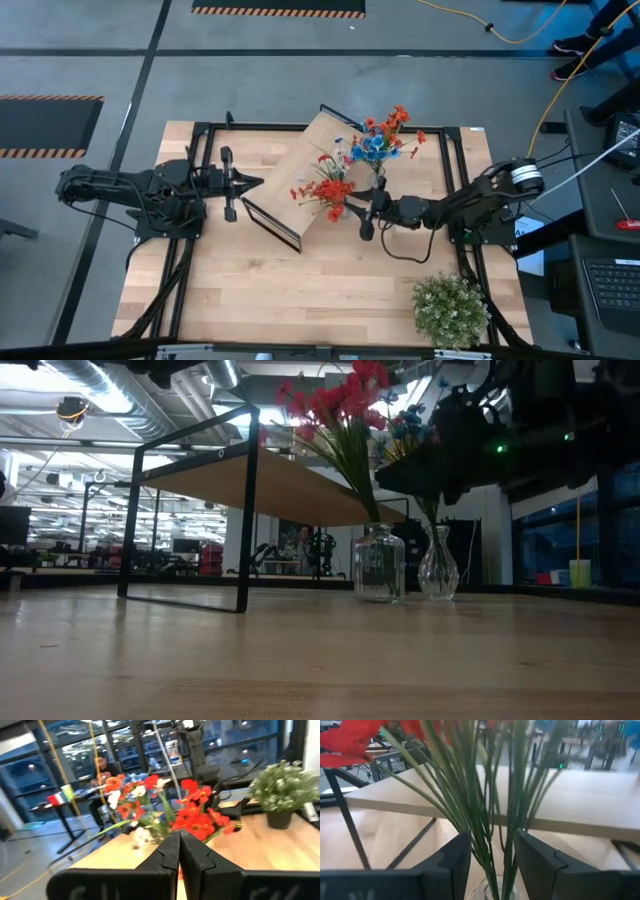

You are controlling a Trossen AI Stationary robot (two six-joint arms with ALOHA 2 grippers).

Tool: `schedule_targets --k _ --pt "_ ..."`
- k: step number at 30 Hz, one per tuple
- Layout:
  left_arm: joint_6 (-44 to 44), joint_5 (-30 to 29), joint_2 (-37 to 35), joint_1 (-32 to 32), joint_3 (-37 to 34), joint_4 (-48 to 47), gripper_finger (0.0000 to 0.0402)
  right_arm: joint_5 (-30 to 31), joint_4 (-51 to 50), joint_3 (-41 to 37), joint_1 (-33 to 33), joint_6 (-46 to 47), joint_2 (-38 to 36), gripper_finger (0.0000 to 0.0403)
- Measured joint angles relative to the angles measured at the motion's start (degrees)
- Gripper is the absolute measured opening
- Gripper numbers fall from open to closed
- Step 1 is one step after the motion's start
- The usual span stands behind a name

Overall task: Pick and place flowers into a vace then onto a shelf
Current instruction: Put the left transparent flower vase with flowers on the shelf

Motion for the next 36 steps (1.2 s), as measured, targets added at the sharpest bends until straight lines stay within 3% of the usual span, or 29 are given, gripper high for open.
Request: schedule_targets --k 9,13,19,23,30,36 --pt "-1.4 -2.2 -8.8 0.0 0.0 -10.0 0.0002 0.4 -15.6 0.0 2.8 2.5 -13.0 0.0139" --pt "-1.2 -3.3 -13.0 0.0 0.0 -13.3 0.0003 0.5 -26.2 2.3 5.2 3.8 -16.8 0.0101" --pt "-2.7 -3.8 -15.7 0.0 0.0 -18.3 0.0003 0.5 -50.0 11.6 7.5 7.1 -18.2 0.0015" --pt "-4.4 -4.0 -15.6 0.0 0.0 -20.7 0.0002 0.9 -59.4 14.5 8.9 10.2 -18.2 0.0013" --pt "-5.3 -4.0 -15.6 0.0 0.0 -20.8 0.0003 6.6 -57.5 10.4 12.6 12.7 -18.2 0.0019" --pt "-5.3 -4.0 -15.6 0.0 0.0 -20.8 0.0004 6.7 -49.4 5.4 12.1 13.8 -18.2 0.0004"
